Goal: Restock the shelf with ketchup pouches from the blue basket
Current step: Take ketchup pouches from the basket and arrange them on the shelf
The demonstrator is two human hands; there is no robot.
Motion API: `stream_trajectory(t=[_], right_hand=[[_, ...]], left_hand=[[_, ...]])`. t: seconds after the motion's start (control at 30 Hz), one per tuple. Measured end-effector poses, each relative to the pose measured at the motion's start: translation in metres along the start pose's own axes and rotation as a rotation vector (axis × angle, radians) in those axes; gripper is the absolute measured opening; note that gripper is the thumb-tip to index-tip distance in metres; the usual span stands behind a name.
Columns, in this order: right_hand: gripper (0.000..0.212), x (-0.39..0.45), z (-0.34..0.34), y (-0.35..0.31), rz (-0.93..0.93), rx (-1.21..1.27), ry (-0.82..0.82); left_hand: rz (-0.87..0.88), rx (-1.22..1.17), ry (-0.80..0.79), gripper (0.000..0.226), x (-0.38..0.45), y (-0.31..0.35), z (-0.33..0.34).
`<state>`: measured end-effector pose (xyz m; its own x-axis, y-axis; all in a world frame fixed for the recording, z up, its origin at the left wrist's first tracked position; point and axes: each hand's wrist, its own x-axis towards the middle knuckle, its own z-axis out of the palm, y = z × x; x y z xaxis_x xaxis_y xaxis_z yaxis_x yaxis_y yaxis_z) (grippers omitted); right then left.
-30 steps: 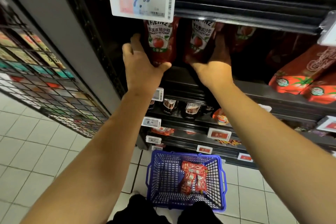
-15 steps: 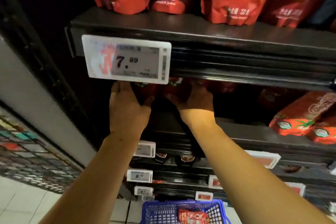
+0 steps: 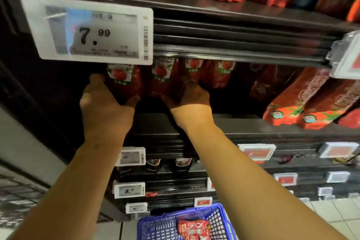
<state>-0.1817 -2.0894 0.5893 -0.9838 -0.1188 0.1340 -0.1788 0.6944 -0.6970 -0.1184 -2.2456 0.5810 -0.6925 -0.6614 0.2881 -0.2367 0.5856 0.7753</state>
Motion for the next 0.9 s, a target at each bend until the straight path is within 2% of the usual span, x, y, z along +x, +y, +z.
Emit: stream_trajectory(t=[0.1,0.23,0.3,0.4,0.47,0.53,0.6,0.7,0.8,0.9], right_hand=[[0.042,-0.015,-0.007,0.009,-0.037,-0.081,0.053],[0.038,-0.035,-0.023,0.03,-0.072,-0.107,0.131],[0.033,-0.043,-0.033,0.043,-0.077,-0.094,0.148],[0.021,-0.063,-0.053,0.063,-0.151,0.092,0.157],[0.024,-0.085,-0.068,0.081,-0.25,0.286,0.172],[0.026,-0.113,-0.079,0.108,-0.352,0.402,0.193],[0.026,-0.142,-0.084,0.144,-0.386,0.416,0.174],[0.027,-0.183,-0.076,0.218,-0.26,0.349,0.009],[0.017,-0.22,-0.05,0.303,0.044,0.257,-0.242],[0.012,-0.252,-0.011,0.387,0.303,0.144,-0.385]], left_hand=[[0.001,-0.001,0.016,0.067,-0.006,-0.003,-0.003],[0.044,0.015,0.104,0.034,-0.03,-0.011,-0.013],[0.08,0.044,0.126,0.027,-0.049,-0.015,-0.02],[0.193,0.045,0.153,0.03,-0.088,-0.024,-0.028],[0.242,0.015,0.213,0.029,-0.119,-0.033,-0.03],[0.247,0.003,0.277,0.027,-0.155,-0.045,-0.028],[0.205,0.016,0.281,0.026,-0.192,-0.061,-0.021],[0.042,0.064,0.09,0.025,-0.252,-0.096,0.004],[-0.197,0.092,-0.149,0.022,-0.309,-0.134,0.044],[-0.427,0.138,-0.417,0.016,-0.361,-0.181,0.091]])
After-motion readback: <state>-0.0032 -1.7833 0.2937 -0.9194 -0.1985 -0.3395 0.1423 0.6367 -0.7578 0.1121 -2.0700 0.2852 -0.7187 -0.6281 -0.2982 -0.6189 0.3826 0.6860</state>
